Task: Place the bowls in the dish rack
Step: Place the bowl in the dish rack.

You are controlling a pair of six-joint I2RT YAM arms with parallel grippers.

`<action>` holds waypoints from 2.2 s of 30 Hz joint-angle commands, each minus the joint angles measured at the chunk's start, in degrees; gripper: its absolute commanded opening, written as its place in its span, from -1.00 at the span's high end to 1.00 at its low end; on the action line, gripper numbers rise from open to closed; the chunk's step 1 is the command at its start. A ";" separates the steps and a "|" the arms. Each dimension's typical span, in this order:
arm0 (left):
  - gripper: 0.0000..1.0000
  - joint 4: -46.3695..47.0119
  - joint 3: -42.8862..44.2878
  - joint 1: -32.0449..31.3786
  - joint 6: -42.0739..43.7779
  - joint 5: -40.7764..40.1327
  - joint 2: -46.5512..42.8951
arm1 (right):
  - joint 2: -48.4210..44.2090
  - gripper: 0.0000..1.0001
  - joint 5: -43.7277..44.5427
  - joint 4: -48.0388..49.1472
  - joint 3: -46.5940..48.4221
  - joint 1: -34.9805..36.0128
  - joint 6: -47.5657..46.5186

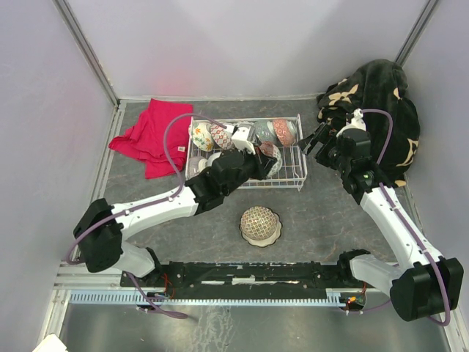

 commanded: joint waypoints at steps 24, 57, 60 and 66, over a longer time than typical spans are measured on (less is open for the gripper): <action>0.95 39.69 -13.46 9.25 -21.87 0.96 13.45 | 4.69 -0.91 -5.68 4.55 1.50 -0.30 -0.48; 0.95 22.82 -17.21 12.77 -23.18 14.82 11.44 | 4.24 -0.90 -6.83 5.09 1.46 -0.30 0.08; 0.95 22.39 -18.17 12.79 -23.23 14.91 10.54 | 4.30 -0.90 -6.94 5.09 1.50 -0.30 0.16; 0.95 19.14 -19.74 12.82 -22.14 14.02 8.36 | 4.21 -0.90 -7.08 5.16 1.47 -0.33 0.24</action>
